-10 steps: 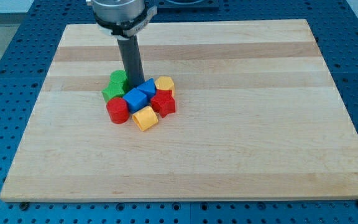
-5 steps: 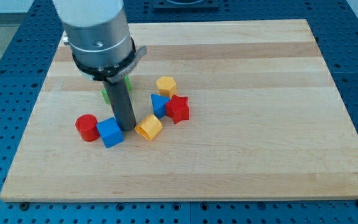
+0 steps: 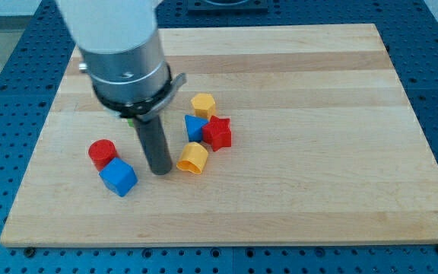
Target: Push yellow heart closer to red star right side
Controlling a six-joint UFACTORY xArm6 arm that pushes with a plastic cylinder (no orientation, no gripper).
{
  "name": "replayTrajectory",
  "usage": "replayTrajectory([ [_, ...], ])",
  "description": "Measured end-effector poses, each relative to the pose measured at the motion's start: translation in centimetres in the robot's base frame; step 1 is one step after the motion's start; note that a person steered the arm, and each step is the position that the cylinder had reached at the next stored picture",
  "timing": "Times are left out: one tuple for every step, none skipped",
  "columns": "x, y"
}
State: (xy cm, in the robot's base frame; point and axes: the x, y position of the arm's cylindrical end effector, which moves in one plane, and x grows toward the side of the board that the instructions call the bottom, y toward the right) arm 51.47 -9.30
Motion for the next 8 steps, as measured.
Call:
replayTrajectory([
  [-0.2, 4.9],
  [1.3, 5.5],
  [1.8, 9.6],
  [1.3, 13.8],
  [-1.5, 15.2],
  [-2.4, 14.1],
  [-2.4, 11.4],
  [-1.1, 6.7],
])
